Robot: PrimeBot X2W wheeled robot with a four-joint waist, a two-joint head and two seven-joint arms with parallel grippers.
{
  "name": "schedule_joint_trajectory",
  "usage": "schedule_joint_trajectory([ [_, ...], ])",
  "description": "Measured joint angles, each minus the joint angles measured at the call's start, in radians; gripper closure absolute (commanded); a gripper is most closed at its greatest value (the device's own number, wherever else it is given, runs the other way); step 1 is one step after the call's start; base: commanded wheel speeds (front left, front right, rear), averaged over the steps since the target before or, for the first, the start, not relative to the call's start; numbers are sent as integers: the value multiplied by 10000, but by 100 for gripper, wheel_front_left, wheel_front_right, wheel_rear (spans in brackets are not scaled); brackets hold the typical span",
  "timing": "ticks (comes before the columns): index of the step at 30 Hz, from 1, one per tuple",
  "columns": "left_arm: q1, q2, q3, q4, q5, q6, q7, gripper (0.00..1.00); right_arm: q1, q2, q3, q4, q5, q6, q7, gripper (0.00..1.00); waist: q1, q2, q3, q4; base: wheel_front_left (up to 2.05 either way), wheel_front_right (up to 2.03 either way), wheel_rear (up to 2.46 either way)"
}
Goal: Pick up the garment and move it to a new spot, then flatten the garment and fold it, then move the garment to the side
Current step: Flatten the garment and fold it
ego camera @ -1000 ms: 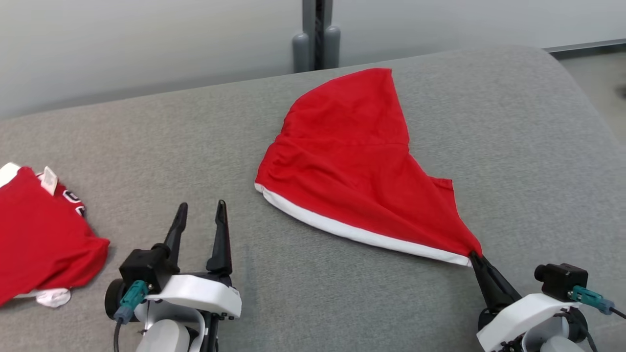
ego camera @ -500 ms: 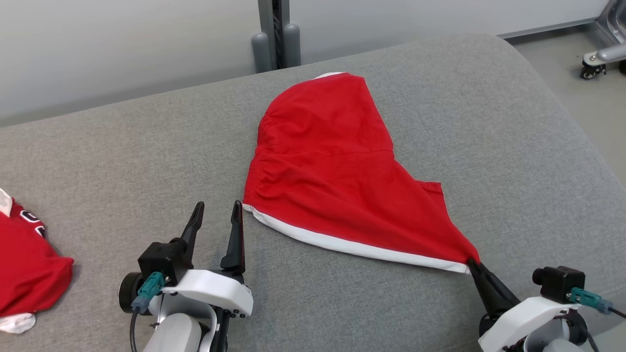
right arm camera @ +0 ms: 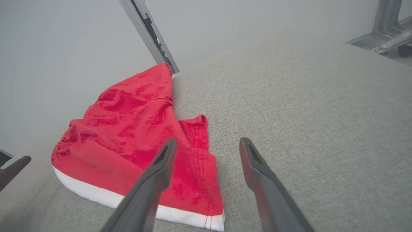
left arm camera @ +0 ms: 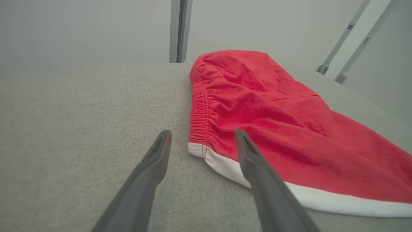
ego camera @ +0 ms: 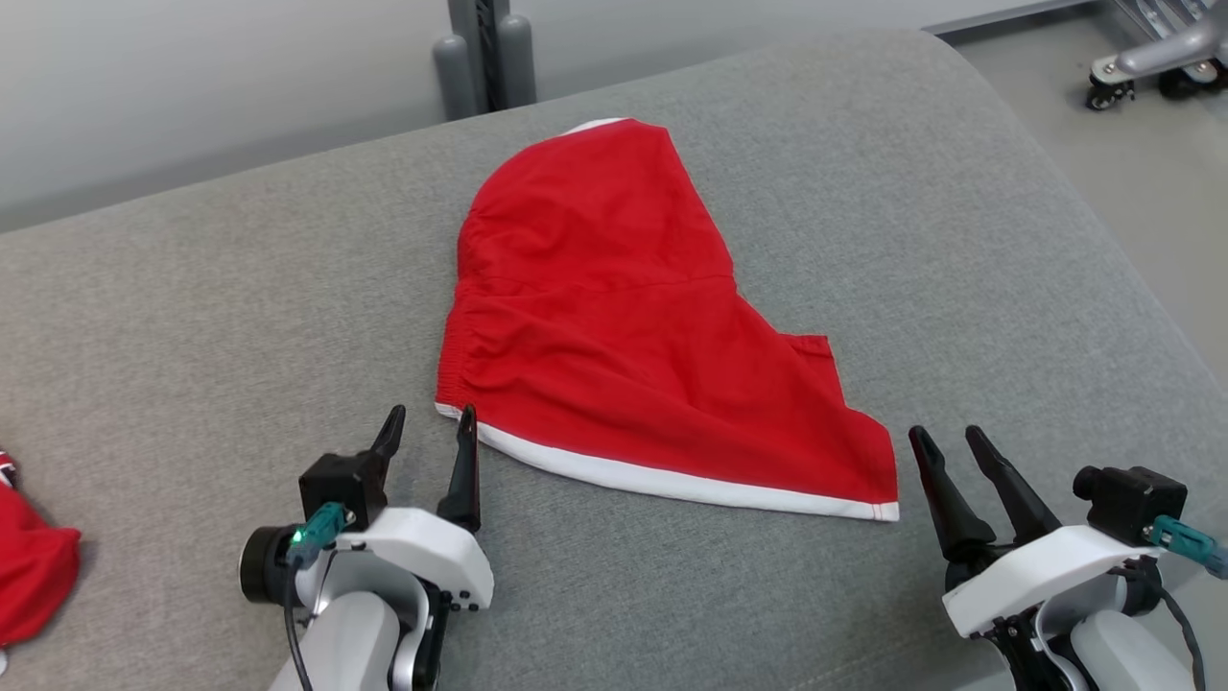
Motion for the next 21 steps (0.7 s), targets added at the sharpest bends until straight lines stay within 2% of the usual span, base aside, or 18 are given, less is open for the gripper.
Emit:
schedule_joint_trajectory([
  [7,-981,-2,134,1567,-504,194,0,0,171,295,-391,-508,-366,0,0,0,0,0,355,-394,0,0,0],
  [13,-1273,-4,548,2111,-901,497,0,0,300,380,-445,-658,-449,0,0,0,0,0,451,-553,0,0,0],
  [21,-1269,-2,121,2732,-1442,36,-31,0,427,422,-387,-644,-604,0,0,0,0,0,337,-573,0,0,0],
])
